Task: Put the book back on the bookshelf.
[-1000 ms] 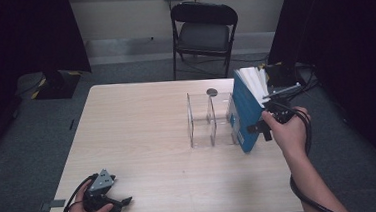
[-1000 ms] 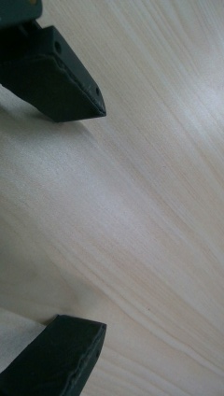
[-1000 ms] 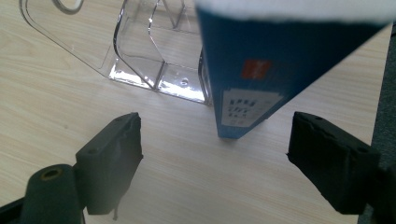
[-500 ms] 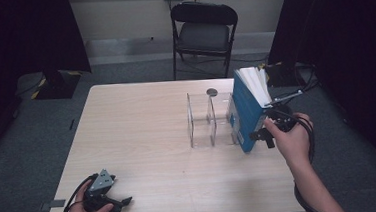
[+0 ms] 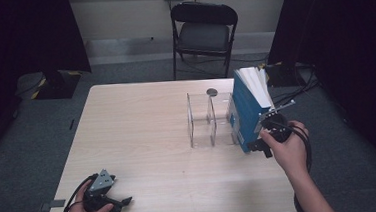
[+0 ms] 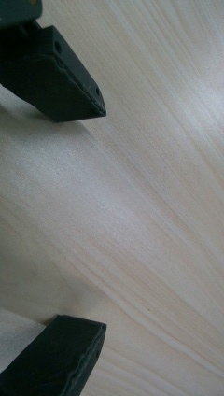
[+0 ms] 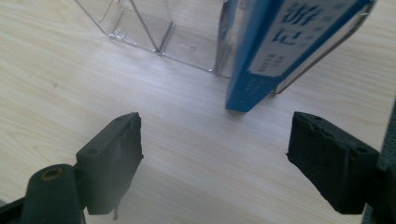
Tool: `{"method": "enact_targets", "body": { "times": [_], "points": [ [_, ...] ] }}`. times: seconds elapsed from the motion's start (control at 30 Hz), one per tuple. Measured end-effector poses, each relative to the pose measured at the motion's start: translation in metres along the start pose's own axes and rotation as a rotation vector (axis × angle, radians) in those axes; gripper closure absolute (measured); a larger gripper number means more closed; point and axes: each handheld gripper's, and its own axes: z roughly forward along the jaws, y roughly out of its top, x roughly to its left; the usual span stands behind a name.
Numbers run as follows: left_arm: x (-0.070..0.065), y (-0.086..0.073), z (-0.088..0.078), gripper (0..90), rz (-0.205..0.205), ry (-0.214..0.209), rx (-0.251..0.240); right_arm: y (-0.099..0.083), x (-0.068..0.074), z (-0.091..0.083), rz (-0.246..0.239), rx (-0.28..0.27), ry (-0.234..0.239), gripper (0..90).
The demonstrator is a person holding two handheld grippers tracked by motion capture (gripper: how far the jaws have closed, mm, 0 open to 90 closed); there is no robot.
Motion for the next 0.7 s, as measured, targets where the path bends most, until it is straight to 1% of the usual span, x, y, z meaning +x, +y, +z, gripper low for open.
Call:
{"method": "enact_targets", "body": {
  "times": [0.03, 0.13, 0.2, 0.3, 0.37, 0.5, 0.57, 0.63, 0.67, 0.7],
  "points": [
    [0.000, 0.000, 0.000, 0.0, 0.000, 0.000, 0.000, -0.001, 0.001, 0.002, 0.008, -0.001, 0.013, 17.1],
    [0.000, 0.000, 0.000, 0.0, 0.000, 0.000, 0.000, -0.003, 0.004, 0.005, 0.011, -0.005, 0.024, 17.1],
    [0.000, 0.000, 0.000, 0.0, 0.001, 0.000, 0.000, -0.005, 0.006, 0.007, 0.021, -0.022, 0.031, 17.4],
    [0.000, 0.000, 0.000, 0.0, 0.000, 0.000, 0.000, -0.008, 0.008, 0.011, 0.020, -0.026, 0.052, 17.3],
    [0.000, 0.000, 0.000, 0.0, 0.000, 0.000, 0.000, -0.010, 0.011, 0.014, 0.025, -0.025, 0.045, 17.4],
    [0.000, 0.000, 0.000, 0.0, -0.001, 0.001, 0.000, -0.012, 0.014, 0.019, 0.023, -0.030, 0.063, 17.4],
    [0.000, 0.000, 0.000, 0.0, -0.001, 0.001, 0.000, -0.012, 0.017, 0.022, 0.013, -0.028, 0.059, 17.5],
    [0.000, 0.000, 0.000, 0.0, 0.000, -0.001, 0.004, -0.013, 0.020, 0.025, 0.010, -0.029, 0.071, 17.7],
    [0.000, 0.000, 0.000, 0.0, -0.001, 0.000, 0.002, -0.013, 0.021, 0.026, 0.008, -0.033, 0.085, 17.7],
    [0.000, 0.000, 0.000, 0.0, -0.001, 0.001, 0.000, -0.013, 0.023, 0.027, 0.006, -0.029, 0.084, 17.7]
  ]
}}
